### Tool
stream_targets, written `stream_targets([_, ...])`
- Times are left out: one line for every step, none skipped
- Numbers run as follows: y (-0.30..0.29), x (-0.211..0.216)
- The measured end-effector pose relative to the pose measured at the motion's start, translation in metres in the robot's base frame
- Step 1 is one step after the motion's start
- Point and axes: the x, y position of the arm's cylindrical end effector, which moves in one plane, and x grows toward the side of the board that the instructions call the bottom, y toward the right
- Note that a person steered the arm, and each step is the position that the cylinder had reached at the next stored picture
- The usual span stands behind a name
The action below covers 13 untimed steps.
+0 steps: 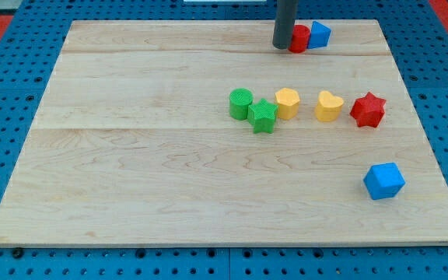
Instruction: Push the green circle to the top center of the board
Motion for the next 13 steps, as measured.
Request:
stream_targets([0.0, 0.0])
stream_targets([0.0, 0.012])
stream_targets([0.0, 0.014])
stream_targets([0.0, 0.017])
stream_targets([0.004, 0.031])
stream_targets([0.059, 0.036])
stream_targets([0.09, 0.08])
stream_targets([0.121, 0.111])
stream_targets([0.178, 0.114])
stream_targets([0.19, 0.139])
stream_targets([0.177, 0.152])
stream_targets([0.098, 0.151])
stream_targets([0.026, 0.151])
